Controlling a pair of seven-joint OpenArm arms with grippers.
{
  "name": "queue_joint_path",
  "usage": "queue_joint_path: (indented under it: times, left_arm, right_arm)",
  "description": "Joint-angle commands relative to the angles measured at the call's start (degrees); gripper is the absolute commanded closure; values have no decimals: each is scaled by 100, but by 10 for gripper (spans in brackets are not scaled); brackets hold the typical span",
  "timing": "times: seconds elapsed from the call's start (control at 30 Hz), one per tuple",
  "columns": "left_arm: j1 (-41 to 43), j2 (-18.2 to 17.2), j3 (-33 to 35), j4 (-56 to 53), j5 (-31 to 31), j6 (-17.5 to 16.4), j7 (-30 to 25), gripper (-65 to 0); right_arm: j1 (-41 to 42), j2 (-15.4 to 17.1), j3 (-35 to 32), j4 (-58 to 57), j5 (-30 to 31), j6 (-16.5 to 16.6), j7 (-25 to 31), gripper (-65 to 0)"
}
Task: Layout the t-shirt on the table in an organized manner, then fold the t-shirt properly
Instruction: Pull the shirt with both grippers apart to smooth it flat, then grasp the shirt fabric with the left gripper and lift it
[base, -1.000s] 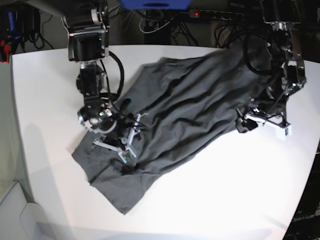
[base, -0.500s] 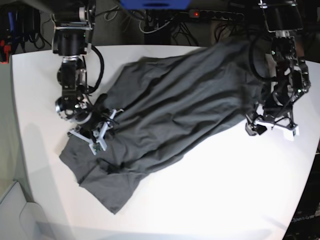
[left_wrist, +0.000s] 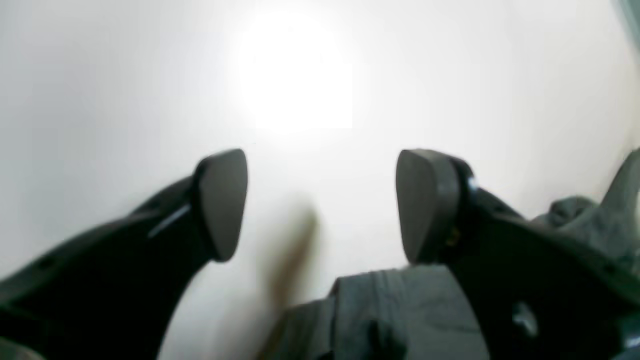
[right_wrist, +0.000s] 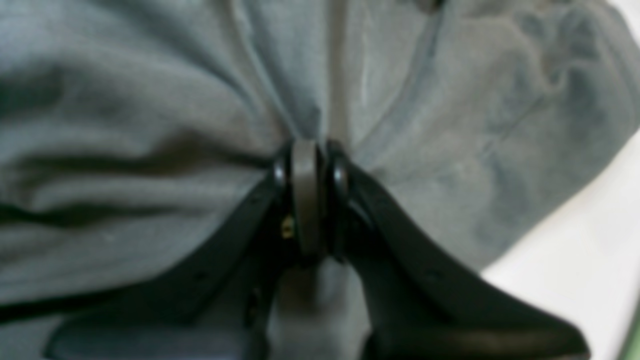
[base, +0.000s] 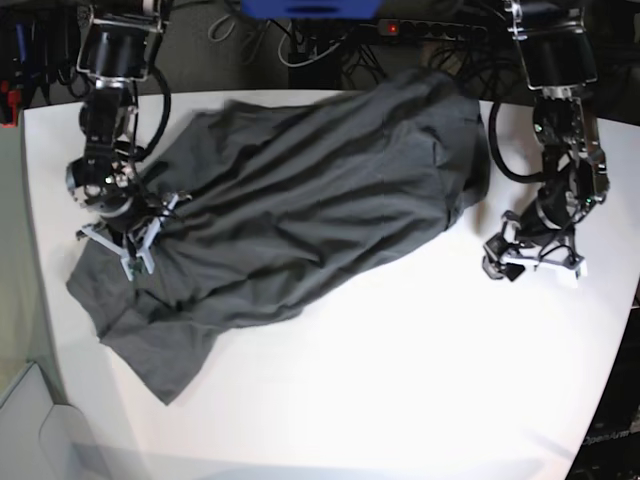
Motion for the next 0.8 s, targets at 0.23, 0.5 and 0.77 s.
queue_joint_path:
  times: [0.23,0.5,0.77]
  left_arm:
    - [-197,560,182,113,-79,-709,-22,-455]
    - [-161,736,736,113,-79,-788,-22,-455]
    - [-47,736,1017,78,-79,-788,31,-455]
  right_arm:
    - [390,-545,-892,1219,81,455,-854,-135]
    - [495,-862,-1631,1211,81,455,-1038,-170]
    - [495,-677,-1622,437,99,455,-986,-170]
